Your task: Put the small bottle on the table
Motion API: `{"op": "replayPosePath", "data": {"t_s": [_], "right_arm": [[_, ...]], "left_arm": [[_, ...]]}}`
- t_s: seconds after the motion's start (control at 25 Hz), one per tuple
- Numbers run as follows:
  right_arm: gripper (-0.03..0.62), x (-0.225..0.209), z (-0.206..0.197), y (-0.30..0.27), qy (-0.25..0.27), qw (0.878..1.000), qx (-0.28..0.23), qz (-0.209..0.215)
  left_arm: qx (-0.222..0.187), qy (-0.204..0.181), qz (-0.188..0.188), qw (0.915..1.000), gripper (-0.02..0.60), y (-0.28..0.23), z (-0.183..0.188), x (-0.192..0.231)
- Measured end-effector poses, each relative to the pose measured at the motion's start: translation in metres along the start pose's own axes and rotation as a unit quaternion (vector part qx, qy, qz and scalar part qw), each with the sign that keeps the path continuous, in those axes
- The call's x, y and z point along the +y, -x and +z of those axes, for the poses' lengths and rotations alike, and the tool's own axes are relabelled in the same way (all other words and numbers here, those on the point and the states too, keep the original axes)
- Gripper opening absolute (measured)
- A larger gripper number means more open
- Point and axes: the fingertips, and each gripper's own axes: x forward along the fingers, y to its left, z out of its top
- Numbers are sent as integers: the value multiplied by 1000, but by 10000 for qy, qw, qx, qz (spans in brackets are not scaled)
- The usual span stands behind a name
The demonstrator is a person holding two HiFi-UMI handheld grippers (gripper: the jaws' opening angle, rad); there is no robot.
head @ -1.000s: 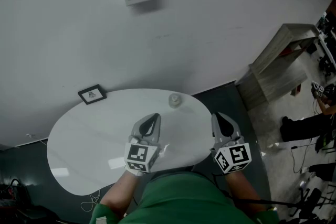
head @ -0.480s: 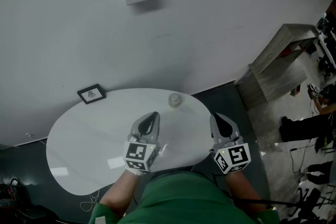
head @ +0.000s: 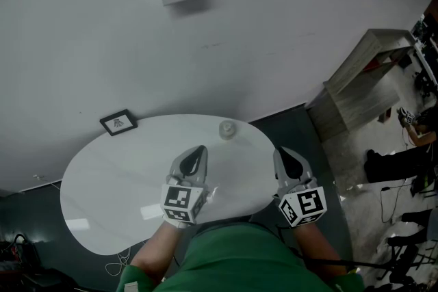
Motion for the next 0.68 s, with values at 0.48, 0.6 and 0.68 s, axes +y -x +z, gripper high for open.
{"op": "replayPosePath", "data": {"t_s": [0.48, 0.6, 0.68], "right_arm": [[2, 1, -4, 1, -40, 10000, 31, -77], [2, 3, -3, -1, -13, 10000, 17, -77], [2, 5, -2, -1, 4, 10000, 1, -76]], "left_arm": [[77, -50, -89, 9999, 12, -1, -6, 1], [79, -42, -94, 9999, 12, -2, -7, 3], [81, -38, -101, 9999, 12, -1, -7, 4]]}}
